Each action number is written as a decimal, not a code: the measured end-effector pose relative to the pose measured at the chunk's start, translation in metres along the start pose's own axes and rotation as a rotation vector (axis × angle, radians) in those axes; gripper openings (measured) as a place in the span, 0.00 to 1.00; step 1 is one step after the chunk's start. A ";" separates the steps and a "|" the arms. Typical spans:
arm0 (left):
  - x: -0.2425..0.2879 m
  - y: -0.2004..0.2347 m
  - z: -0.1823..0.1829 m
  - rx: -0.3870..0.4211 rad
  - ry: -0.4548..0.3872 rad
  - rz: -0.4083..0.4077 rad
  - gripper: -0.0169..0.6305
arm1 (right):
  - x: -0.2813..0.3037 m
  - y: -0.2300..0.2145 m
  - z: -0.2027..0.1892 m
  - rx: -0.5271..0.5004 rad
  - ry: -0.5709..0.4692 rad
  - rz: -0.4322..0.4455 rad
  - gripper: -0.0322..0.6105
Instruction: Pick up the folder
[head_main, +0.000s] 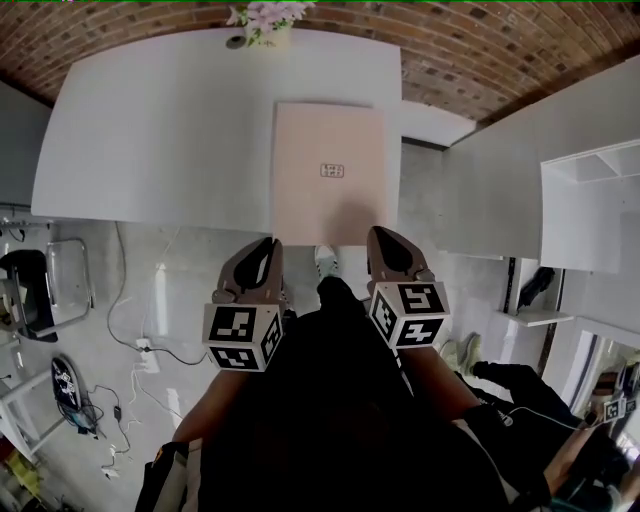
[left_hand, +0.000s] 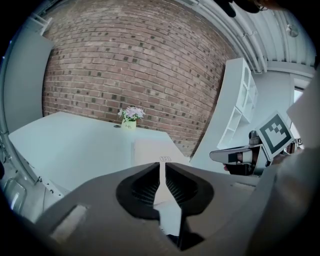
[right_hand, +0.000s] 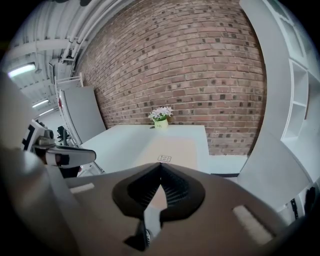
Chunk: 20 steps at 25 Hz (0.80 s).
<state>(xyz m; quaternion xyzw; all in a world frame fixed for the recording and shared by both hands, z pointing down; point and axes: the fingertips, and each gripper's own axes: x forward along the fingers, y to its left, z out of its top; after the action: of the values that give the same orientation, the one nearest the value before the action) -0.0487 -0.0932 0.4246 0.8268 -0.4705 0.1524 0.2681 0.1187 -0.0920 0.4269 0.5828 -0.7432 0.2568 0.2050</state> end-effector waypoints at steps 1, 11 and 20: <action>0.004 -0.001 -0.003 -0.006 0.013 0.000 0.08 | 0.003 -0.003 -0.002 0.000 0.011 0.006 0.05; 0.043 0.008 -0.035 -0.056 0.150 0.002 0.23 | 0.034 -0.024 -0.028 0.022 0.119 0.039 0.18; 0.079 0.024 -0.060 -0.075 0.246 0.036 0.42 | 0.065 -0.047 -0.060 0.085 0.244 0.074 0.42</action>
<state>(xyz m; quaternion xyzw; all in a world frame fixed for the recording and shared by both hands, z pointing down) -0.0285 -0.1226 0.5205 0.7826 -0.4543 0.2397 0.3516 0.1489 -0.1132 0.5197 0.5276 -0.7221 0.3645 0.2596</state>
